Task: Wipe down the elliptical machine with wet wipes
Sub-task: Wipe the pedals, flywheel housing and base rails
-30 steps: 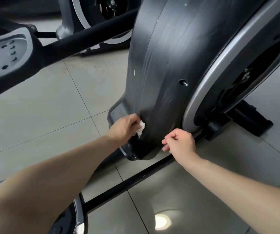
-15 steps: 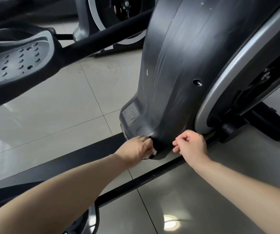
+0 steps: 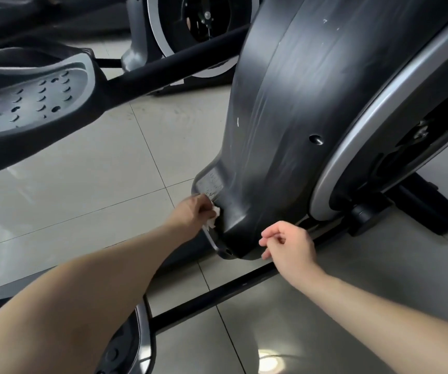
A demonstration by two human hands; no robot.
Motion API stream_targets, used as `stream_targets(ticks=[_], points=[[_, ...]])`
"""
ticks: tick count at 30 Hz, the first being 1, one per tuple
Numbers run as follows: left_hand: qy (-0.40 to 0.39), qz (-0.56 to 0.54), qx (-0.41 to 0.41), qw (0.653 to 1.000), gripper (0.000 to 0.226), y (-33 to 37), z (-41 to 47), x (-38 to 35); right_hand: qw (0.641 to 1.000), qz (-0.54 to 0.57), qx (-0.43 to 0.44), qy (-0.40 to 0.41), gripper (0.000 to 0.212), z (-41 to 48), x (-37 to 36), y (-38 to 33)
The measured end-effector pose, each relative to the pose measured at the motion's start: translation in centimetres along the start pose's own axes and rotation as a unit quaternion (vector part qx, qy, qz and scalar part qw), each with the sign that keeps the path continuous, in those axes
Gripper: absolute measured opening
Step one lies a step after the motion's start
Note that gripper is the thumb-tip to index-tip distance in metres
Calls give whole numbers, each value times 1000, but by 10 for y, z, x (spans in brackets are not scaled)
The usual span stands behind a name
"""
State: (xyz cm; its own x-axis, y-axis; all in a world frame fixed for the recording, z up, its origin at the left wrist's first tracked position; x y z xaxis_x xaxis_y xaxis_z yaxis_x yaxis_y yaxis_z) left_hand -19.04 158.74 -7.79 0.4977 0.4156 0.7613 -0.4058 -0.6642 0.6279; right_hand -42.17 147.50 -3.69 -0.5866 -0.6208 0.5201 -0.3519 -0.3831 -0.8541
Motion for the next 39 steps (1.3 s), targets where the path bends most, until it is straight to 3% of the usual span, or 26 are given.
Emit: stream_targets(ticks=[5,9,12,16,18,20,22,24,26,27,28,30,33,39], points=[[-78,64,20,995,12,14,-3,4,995,-9,81,-57,33,5,-23,-26],[-136,170,-44,975,9,26,-12,13,993,104,-20,-44,5,16,-54,-35],[-145,97,-77,982,8,26,-33,10,981,155,-99,-61,11,16,-74,-32],[-147,-56,-21,987,11,6,-45,16,985,118,-117,-47,6,18,-80,-37],[-153,-103,-4,983,17,-4,-46,23,997,18,-70,-26,10,25,-73,-47],[-124,-108,27,986,14,-17,-42,34,993,-97,65,-24,10,39,-67,-68],[-87,-85,63,991,10,-30,-35,44,947,-214,236,-47,12,57,-68,-86],[-79,-53,88,992,13,-42,-30,47,839,-378,377,-107,19,74,-79,-94],[-87,-22,96,991,16,-47,-28,47,706,-528,435,-182,16,77,-93,-89],[-93,-10,95,991,17,-48,-27,46,655,-569,450,-209,15,75,-96,-84],[-99,1,89,991,18,-48,-26,45,633,-582,448,-244,18,70,-96,-78],[-111,21,79,990,21,-47,-26,43,594,-613,429,-296,35,58,-88,-60],[-122,49,84,988,20,-51,-23,37,573,-622,450,-286,53,41,-69,-33],[-88,51,115,988,27,-55,-12,35,594,-613,378,-358,77,56,-104,-31]])
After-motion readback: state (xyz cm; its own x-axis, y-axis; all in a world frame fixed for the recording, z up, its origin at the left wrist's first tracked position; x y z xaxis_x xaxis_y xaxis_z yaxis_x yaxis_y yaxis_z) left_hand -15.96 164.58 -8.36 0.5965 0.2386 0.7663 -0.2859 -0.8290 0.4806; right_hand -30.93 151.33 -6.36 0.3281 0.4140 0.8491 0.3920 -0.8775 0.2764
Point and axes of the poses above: each hand's wrist, its own z-axis towards the middle knuckle, its own x-axis out of the back of the hand, y = z × x, the point moved 3 cm from there along z, towards the middle knuckle, and after that the axes turned 13 degrees about x, right-handed, at the moved point
